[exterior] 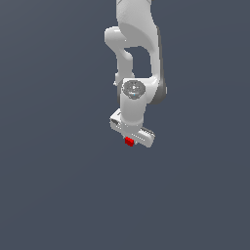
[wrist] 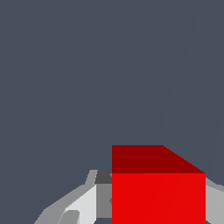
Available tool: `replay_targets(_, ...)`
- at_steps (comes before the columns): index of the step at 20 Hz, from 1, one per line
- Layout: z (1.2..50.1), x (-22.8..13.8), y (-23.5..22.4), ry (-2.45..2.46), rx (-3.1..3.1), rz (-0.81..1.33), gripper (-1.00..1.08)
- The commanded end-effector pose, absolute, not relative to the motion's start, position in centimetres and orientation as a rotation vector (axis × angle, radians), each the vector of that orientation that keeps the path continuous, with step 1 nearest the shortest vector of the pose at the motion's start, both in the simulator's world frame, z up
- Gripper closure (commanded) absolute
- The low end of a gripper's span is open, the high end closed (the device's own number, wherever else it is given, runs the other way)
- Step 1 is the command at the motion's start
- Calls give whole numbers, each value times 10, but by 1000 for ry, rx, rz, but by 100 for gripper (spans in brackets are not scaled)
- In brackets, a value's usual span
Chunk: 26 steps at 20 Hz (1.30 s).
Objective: Pick up the red cube and move it to a goal position.
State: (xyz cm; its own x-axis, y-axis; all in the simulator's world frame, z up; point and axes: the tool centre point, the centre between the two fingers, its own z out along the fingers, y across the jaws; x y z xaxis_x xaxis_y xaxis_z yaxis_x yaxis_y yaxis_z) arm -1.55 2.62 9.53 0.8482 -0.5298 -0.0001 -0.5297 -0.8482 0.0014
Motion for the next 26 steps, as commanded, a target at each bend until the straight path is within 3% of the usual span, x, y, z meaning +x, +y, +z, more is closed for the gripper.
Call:
replay_targets(1, 120, -12, 31, -865, 3019, 1, 108)
replay_targets(18, 304, 17, 63, -867, 3018, 1, 108)
replay_targets(26, 364, 29, 74, -867, 3019, 0, 108)
